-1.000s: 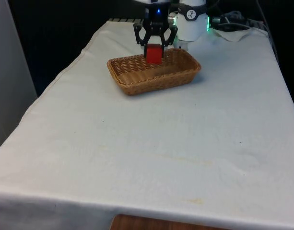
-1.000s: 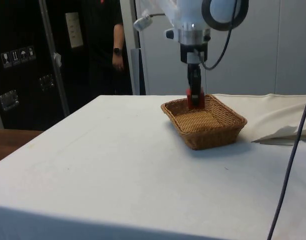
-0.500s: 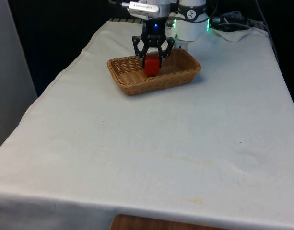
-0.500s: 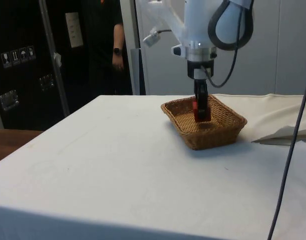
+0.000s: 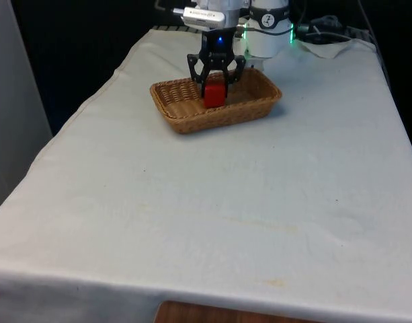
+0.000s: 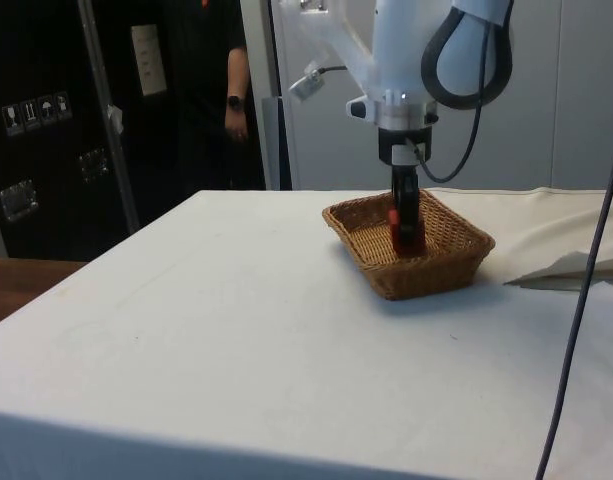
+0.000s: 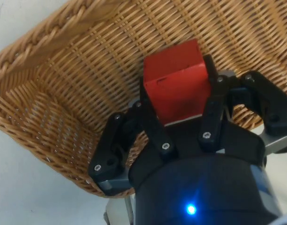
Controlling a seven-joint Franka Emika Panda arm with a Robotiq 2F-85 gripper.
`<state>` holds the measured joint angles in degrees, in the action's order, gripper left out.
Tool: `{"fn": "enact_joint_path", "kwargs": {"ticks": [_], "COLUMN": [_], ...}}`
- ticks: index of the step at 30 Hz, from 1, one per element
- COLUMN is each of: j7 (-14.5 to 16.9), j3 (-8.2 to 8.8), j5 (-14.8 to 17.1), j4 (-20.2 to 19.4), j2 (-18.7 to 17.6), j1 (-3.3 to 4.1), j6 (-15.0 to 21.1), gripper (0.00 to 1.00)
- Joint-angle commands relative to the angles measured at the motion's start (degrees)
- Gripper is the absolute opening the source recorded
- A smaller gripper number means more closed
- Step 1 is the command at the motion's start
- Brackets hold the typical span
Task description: Pick up the cube and place it into the basket.
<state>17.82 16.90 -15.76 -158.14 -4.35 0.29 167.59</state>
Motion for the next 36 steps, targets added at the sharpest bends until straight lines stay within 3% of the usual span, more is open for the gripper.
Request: {"fn": "enact_joint_path", "kwargs": {"ticks": [1, 2, 3, 10, 11, 18, 20, 21, 28, 36], "j7": [0.00, 0.34, 0.29, 0.11, 0.11, 0.06, -0.06, 0.00, -0.29, -0.52], "j3": [0.00, -0.29, -0.23, -0.06, -0.06, 0.00, 0.11, 0.06, 0.17, -0.06], "j5": [0.00, 0.69, 0.52, 0.11, 0.11, 0.00, -0.06, 0.00, -0.29, -0.23], "j4": [0.06, -0.23, -0.11, 0.00, 0.00, 0.06, 0.06, 0.29, 0.06, 0.92], "j2": [0.00, 0.23, 0.23, 0.23, 0.23, 0.29, 1.78, 0.63, 6.53, 10.43], "j1": [0.00, 0.00, 0.00, 0.00, 0.00, 0.00, 0.00, 0.00, -0.06, 0.06], "j6": [0.00, 0.23, 0.11, 0.00, 0.00, -0.06, -1.03, -0.11, -4.53, -8.48], "gripper": [0.09, 0.09, 0.26, 0.94, 1.00, 1.00, 1.00, 1.00, 1.00, 1.00]}}
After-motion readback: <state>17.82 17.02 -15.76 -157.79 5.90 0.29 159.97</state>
